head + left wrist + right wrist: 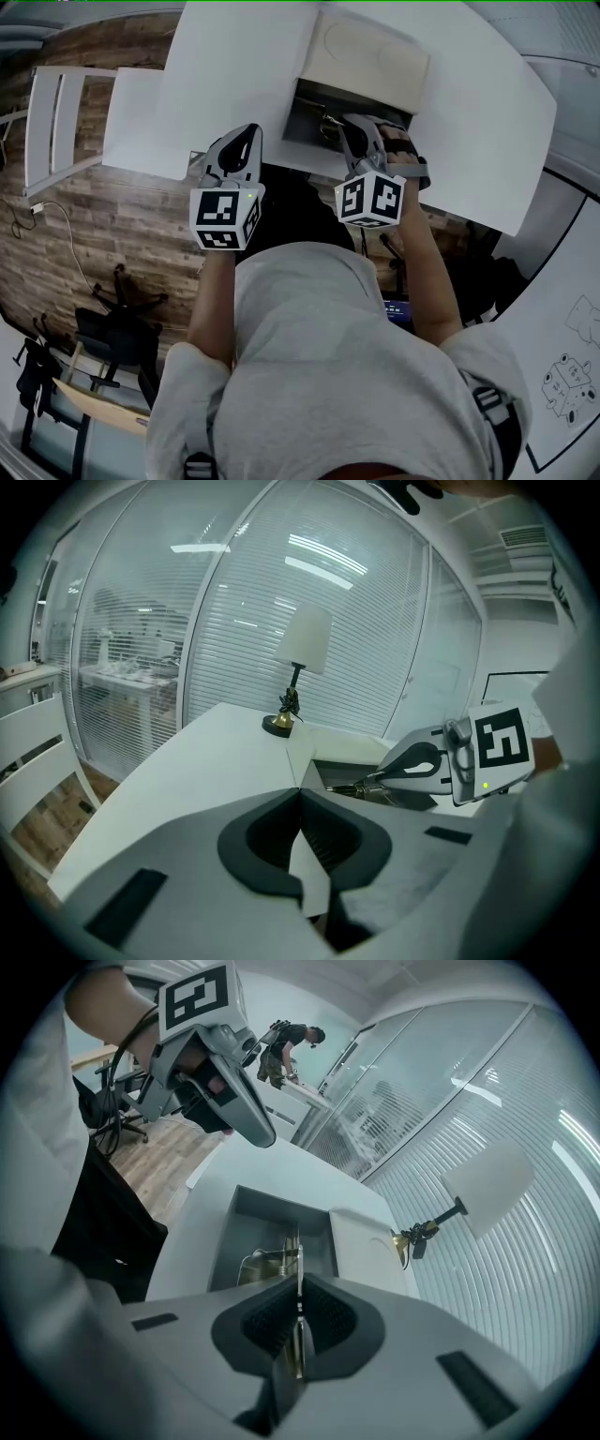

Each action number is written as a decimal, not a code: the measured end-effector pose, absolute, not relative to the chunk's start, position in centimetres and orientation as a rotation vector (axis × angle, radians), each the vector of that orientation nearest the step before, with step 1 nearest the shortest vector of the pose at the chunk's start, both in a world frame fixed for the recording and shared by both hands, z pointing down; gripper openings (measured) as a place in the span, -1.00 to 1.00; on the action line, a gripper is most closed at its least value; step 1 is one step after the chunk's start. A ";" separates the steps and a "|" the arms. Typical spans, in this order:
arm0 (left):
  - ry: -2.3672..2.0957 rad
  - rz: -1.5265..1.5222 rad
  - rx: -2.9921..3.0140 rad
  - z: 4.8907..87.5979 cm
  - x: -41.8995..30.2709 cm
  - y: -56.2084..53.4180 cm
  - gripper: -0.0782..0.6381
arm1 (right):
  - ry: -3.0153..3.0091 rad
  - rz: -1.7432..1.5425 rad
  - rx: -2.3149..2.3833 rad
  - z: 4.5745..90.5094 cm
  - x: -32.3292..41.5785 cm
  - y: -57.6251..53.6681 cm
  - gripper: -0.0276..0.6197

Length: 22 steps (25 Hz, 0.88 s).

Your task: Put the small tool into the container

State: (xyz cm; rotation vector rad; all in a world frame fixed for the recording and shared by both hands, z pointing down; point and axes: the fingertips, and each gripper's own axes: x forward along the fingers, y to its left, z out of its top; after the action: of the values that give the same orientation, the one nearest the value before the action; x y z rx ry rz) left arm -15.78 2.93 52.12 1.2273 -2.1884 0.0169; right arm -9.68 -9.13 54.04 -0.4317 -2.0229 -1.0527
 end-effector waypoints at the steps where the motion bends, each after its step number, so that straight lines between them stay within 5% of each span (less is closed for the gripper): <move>1: -2.187 0.018 1.226 52.1 -15.8 3.0 -0.72 | -2.017 -1.058 -0.434 54.1 -9.7 -9.1 -0.83; 22: -2.146 0.032 1.235 52.6 -15.7 3.1 -0.72 | -1.968 -1.086 -0.415 55.8 -10.3 -9.9 -0.83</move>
State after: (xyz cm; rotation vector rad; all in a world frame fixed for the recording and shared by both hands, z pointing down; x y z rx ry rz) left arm -15.69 3.05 52.65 1.2352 -2.1460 0.0321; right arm -10.34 -9.87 55.77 -0.4147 -1.9679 -1.0856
